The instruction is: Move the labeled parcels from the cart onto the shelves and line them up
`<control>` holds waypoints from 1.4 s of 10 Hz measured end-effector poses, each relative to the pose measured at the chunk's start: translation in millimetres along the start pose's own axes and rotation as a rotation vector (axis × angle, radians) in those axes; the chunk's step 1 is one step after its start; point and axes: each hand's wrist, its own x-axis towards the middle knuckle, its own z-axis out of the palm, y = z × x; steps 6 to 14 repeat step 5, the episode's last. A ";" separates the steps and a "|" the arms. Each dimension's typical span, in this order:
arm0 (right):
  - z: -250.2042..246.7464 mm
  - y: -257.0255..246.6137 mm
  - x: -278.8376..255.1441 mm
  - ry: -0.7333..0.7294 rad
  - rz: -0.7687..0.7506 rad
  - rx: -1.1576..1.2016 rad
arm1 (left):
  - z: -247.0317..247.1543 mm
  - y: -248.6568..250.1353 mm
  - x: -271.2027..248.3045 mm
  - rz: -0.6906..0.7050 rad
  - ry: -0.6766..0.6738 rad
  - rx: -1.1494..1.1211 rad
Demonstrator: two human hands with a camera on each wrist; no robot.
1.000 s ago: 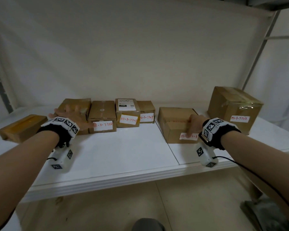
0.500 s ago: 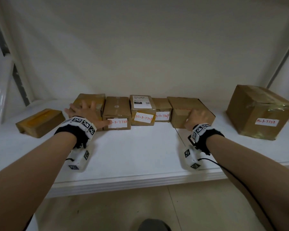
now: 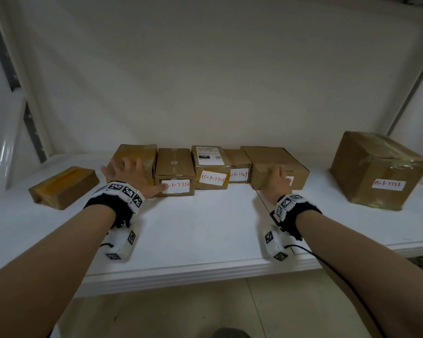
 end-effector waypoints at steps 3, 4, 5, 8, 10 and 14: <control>-2.9 -30.6 -31.5 -0.070 -0.179 0.035 | -15.3 -10.4 -3.9 -0.005 -0.114 -0.130; -26.8 -42.9 -57.4 -0.137 -0.213 0.076 | -15.6 -6.5 -12.1 -0.017 -0.043 -0.204; -43.3 -50.4 -75.5 -0.201 -0.241 0.159 | -15.4 2.3 -20.2 0.049 0.070 -0.203; -43.3 -50.4 -75.5 -0.201 -0.241 0.159 | -15.4 2.3 -20.2 0.049 0.070 -0.203; -43.3 -50.4 -75.5 -0.201 -0.241 0.159 | -15.4 2.3 -20.2 0.049 0.070 -0.203; -43.3 -50.4 -75.5 -0.201 -0.241 0.159 | -15.4 2.3 -20.2 0.049 0.070 -0.203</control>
